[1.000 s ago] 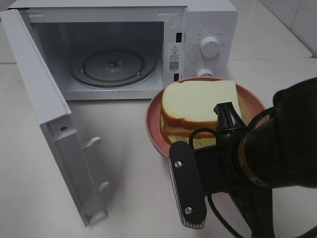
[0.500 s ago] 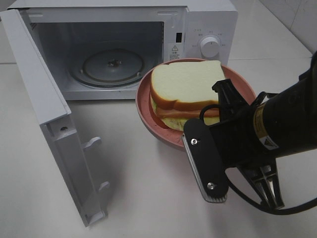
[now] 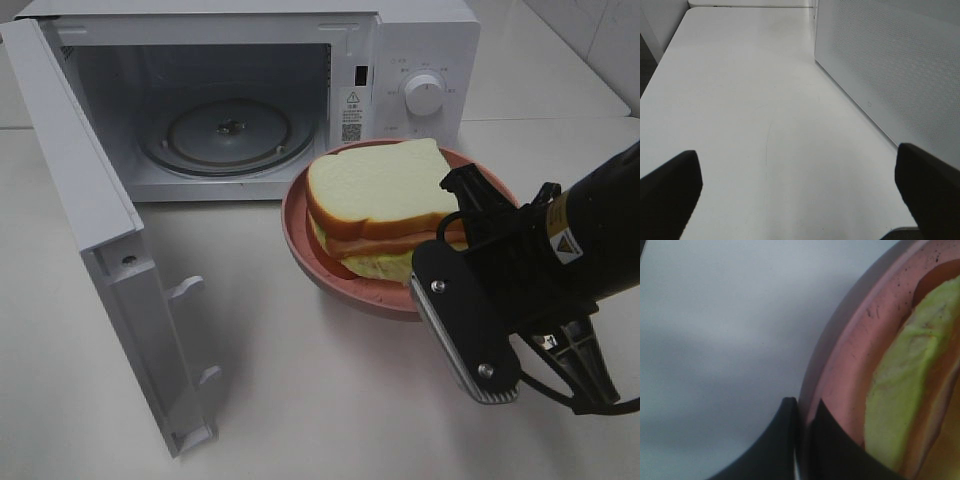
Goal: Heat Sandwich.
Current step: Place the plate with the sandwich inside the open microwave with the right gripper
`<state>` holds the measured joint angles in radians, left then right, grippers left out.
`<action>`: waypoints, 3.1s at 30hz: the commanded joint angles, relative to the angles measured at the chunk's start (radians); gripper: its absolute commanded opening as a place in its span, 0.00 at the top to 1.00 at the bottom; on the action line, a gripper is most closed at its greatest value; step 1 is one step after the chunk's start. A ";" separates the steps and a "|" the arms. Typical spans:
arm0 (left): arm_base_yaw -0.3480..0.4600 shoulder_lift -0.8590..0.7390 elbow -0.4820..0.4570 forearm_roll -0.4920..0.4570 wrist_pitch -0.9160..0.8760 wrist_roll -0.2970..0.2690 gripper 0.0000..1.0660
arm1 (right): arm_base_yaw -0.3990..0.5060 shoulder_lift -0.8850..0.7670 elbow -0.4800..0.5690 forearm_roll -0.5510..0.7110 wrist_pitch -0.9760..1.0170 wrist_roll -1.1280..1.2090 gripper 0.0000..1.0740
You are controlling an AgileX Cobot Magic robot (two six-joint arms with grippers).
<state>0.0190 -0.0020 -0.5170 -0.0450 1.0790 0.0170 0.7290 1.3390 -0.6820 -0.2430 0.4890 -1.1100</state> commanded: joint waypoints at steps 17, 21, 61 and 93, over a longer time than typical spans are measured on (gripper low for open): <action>-0.006 0.000 0.002 -0.001 -0.009 -0.004 0.06 | -0.001 -0.012 -0.002 0.097 -0.047 -0.160 1.00; -0.006 0.000 0.002 -0.001 -0.009 -0.004 0.06 | 0.009 -0.009 -0.002 0.097 -0.071 -0.169 1.00; -0.006 0.000 0.002 -0.001 -0.009 -0.004 0.06 | 0.009 0.355 -0.367 0.304 -0.074 -0.416 1.00; -0.006 0.000 0.002 -0.001 -0.009 -0.004 0.06 | 0.009 0.485 -0.559 0.299 -0.002 -0.436 1.00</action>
<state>0.0190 -0.0020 -0.5170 -0.0450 1.0790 0.0170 0.7330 1.8210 -1.2120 0.0510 0.4950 -1.5400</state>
